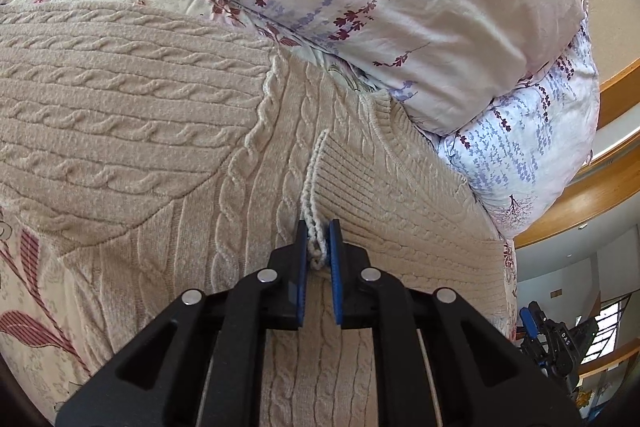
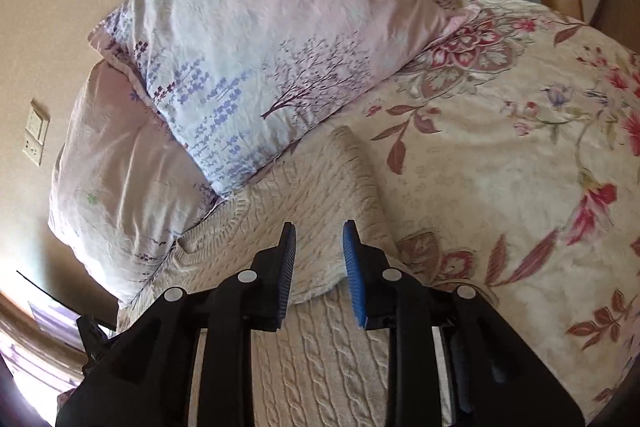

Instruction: Fold small clothes

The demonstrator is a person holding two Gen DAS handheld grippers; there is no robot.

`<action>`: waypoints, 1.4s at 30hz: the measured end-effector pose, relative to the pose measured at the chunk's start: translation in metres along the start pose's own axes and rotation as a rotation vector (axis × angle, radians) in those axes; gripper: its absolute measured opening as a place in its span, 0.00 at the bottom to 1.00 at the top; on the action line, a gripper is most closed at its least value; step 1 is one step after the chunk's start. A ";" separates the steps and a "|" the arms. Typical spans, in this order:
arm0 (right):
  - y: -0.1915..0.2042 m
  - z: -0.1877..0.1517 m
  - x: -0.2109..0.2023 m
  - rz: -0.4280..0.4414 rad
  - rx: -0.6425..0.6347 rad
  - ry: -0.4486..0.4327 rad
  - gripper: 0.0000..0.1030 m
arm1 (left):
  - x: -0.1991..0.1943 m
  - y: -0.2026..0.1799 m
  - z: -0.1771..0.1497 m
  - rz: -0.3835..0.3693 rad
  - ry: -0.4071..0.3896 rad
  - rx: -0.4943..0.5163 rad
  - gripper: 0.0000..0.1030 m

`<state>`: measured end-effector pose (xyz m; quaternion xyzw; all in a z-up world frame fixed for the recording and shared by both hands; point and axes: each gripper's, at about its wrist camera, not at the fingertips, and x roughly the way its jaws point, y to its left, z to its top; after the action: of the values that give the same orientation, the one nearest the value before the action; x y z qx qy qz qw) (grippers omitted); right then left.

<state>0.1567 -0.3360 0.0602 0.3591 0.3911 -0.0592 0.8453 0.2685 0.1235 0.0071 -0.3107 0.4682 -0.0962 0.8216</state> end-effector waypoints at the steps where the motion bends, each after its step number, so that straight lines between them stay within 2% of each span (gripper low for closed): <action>1: 0.004 0.002 0.009 0.003 -0.011 0.031 0.25 | 0.000 0.000 0.000 -0.002 -0.001 -0.004 0.10; 3: 0.010 0.002 0.026 -0.019 -0.038 0.074 0.29 | 0.000 0.000 0.000 -0.004 -0.001 -0.009 0.10; 5: 0.011 -0.001 0.043 -0.058 -0.055 0.109 0.43 | -0.001 0.001 0.000 -0.005 -0.001 -0.012 0.11; 7: 0.005 -0.006 0.057 -0.120 -0.057 0.139 0.42 | -0.001 0.002 -0.001 -0.011 -0.001 -0.014 0.12; 10: -0.002 -0.011 0.053 -0.116 -0.070 0.101 0.38 | -0.003 0.004 -0.003 -0.019 -0.001 -0.017 0.12; 13: -0.006 -0.011 0.053 -0.106 -0.050 0.099 0.38 | -0.004 0.004 -0.004 -0.022 -0.003 -0.019 0.12; 19: 0.003 -0.011 0.055 -0.151 -0.085 0.110 0.42 | -0.019 0.011 -0.004 -0.065 0.012 -0.046 0.13; 20: 0.003 -0.011 0.055 -0.144 -0.084 0.113 0.45 | -0.027 0.014 -0.004 -0.076 0.004 -0.044 0.16; 24: 0.006 -0.011 0.056 -0.121 -0.084 0.126 0.56 | -0.074 0.037 -0.006 -0.103 -0.063 -0.058 0.40; 29: 0.016 -0.016 0.056 -0.106 -0.119 0.127 0.75 | -0.133 0.096 -0.003 -0.014 -0.208 -0.184 0.43; 32: 0.020 -0.020 0.055 -0.104 -0.127 0.115 0.80 | -0.152 0.135 -0.002 0.059 -0.262 -0.305 0.43; 35: 0.026 -0.025 0.052 -0.078 -0.147 0.099 0.83 | -0.157 0.160 -0.002 0.095 -0.285 -0.395 0.43; 38: 0.028 -0.030 0.051 -0.046 -0.160 0.092 0.85 | -0.152 0.174 -0.001 0.081 -0.295 -0.473 0.43; 42: 0.024 -0.033 0.048 -0.006 -0.171 0.063 0.85 | -0.151 0.183 0.007 0.066 -0.337 -0.529 0.42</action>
<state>0.1784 -0.2883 0.0251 0.2861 0.4222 -0.0170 0.8600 0.1686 0.3383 0.0070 -0.5099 0.3442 0.1083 0.7809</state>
